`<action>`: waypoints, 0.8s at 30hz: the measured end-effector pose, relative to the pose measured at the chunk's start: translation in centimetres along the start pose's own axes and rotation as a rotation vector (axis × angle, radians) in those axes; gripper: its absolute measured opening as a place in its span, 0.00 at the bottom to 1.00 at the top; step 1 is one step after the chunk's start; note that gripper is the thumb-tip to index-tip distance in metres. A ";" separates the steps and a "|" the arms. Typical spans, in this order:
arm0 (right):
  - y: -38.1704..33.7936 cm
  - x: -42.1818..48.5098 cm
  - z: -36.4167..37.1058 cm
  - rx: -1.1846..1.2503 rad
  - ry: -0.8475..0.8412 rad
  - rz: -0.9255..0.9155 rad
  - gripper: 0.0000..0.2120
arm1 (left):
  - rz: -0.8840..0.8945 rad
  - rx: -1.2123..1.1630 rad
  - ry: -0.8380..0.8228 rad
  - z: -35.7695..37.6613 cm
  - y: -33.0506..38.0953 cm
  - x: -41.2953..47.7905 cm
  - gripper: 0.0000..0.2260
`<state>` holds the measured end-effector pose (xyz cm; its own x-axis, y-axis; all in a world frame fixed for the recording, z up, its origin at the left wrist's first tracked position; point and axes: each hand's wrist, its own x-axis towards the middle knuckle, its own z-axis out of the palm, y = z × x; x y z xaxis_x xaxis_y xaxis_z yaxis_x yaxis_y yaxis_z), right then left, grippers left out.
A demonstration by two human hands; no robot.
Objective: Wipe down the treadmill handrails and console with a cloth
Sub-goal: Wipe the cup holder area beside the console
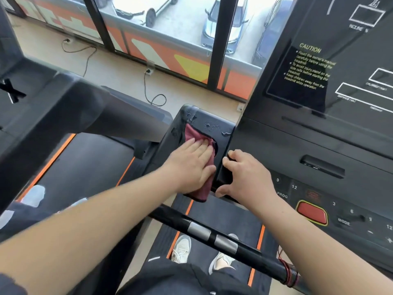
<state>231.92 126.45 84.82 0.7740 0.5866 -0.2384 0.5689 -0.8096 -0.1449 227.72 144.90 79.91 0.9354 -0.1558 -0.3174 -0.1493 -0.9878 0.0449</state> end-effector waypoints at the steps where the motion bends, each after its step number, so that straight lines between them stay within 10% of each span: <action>1: -0.1 0.0 0.0 0.000 -0.003 -0.001 0.43 | 0.036 0.035 0.020 -0.3 -0.9 0.6 0.33; 6: 0.1 -0.2 -0.1 0.007 0.000 -0.004 0.42 | -0.051 0.030 0.091 -0.2 0.5 0.3 0.29; 10: 0.1 -0.1 0.0 0.023 -0.013 0.000 0.41 | -0.413 -0.480 0.073 -1.8 4.4 0.8 0.10; 17: 0.3 -0.2 0.3 0.000 0.011 -0.019 0.41 | 0.047 0.043 0.080 -0.6 -2.0 0.4 0.29; 24: 0.5 0.0 1.2 0.021 0.063 0.004 0.37 | -0.324 -0.251 0.174 0.3 5.3 0.6 0.31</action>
<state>231.88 126.01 83.60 0.7925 0.5833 -0.1780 0.5604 -0.8116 -0.1648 227.44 139.55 79.68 0.9643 0.1845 -0.1901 0.2227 -0.9533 0.2042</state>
